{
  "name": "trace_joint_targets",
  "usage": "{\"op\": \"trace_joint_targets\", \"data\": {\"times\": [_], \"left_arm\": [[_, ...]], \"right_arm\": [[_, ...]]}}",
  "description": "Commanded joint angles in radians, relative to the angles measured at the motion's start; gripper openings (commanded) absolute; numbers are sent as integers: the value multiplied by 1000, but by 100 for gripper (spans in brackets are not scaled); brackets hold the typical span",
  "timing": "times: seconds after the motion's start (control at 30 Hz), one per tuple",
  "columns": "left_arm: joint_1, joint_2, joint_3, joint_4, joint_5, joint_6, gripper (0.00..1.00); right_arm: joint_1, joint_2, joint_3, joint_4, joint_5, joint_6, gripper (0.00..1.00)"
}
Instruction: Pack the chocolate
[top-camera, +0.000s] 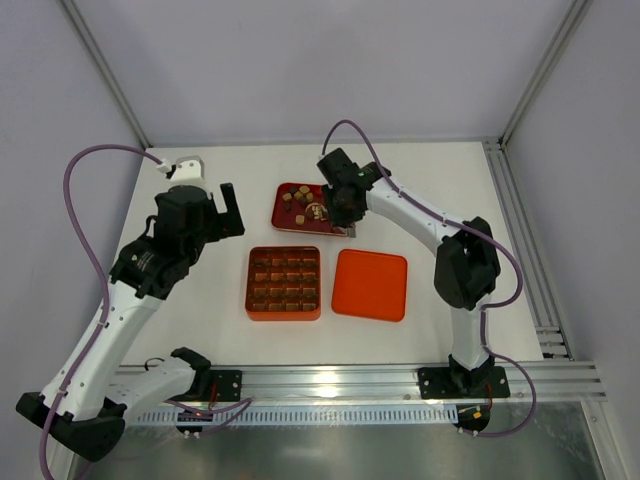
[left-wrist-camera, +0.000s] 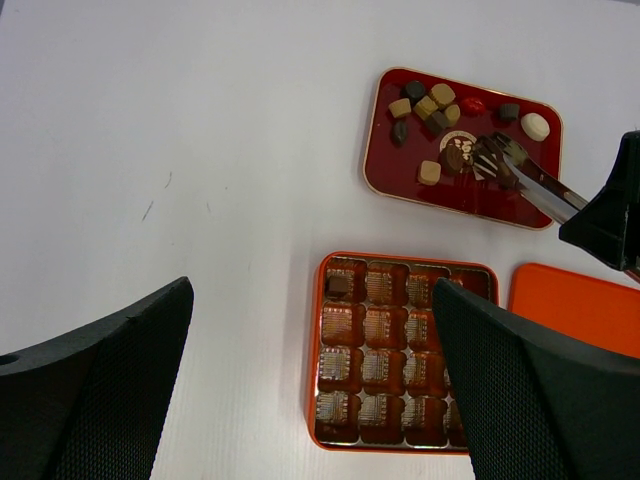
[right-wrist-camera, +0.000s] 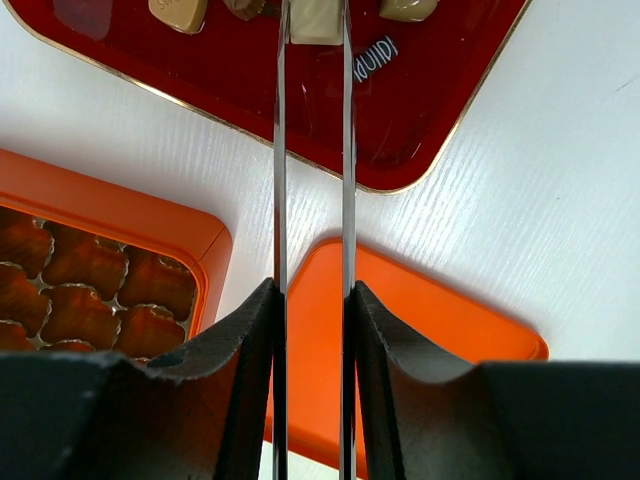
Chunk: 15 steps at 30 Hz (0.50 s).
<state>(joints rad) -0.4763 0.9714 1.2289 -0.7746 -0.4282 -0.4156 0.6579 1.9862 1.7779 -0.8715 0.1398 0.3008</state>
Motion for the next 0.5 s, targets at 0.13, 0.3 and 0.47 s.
{"op": "trace_joint_targets", "data": {"times": [0.13,0.3,0.47], "left_arm": [[5,-2,-2,43,5,-11,100],[5,0,-6,44,8,-14,100],[5,0,-11,49,8,-15,100]], "right_arm": [[-7,-76,71,-12,6,-11,36],[-7,-89,77,-18,1,-11,36],[-7,-115,71,-26,-16,-9,36]]}}
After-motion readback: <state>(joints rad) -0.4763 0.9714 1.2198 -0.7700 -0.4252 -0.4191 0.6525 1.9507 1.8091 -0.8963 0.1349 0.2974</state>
